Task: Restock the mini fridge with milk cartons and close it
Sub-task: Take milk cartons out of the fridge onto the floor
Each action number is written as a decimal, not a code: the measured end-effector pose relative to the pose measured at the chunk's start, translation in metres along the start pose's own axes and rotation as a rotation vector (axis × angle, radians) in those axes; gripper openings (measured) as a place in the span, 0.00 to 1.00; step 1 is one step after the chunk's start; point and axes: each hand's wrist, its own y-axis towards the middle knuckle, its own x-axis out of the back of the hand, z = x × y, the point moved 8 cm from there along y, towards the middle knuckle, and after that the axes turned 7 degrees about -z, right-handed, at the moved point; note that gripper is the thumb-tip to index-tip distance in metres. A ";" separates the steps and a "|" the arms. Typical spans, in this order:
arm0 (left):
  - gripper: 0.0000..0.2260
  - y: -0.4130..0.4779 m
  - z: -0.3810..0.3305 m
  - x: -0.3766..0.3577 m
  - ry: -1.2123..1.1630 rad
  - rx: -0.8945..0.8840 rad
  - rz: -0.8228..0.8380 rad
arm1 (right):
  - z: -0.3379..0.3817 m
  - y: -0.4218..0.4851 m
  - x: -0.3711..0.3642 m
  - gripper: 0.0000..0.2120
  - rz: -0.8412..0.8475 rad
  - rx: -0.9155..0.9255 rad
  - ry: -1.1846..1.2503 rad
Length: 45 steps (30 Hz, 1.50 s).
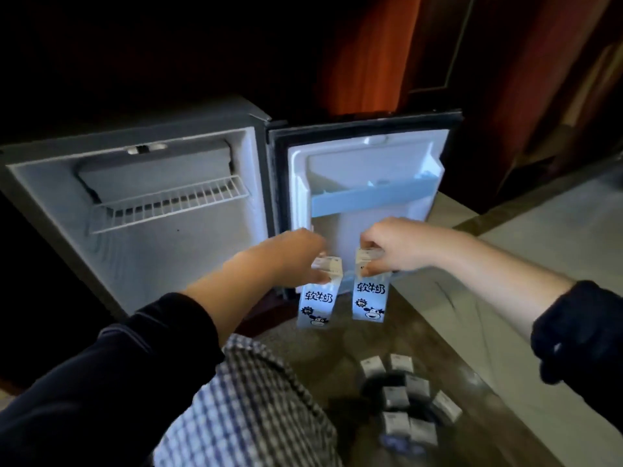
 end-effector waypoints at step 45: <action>0.27 0.024 -0.081 -0.376 -0.151 0.373 0.455 | -0.104 -0.214 -0.369 0.25 -0.264 -0.467 0.194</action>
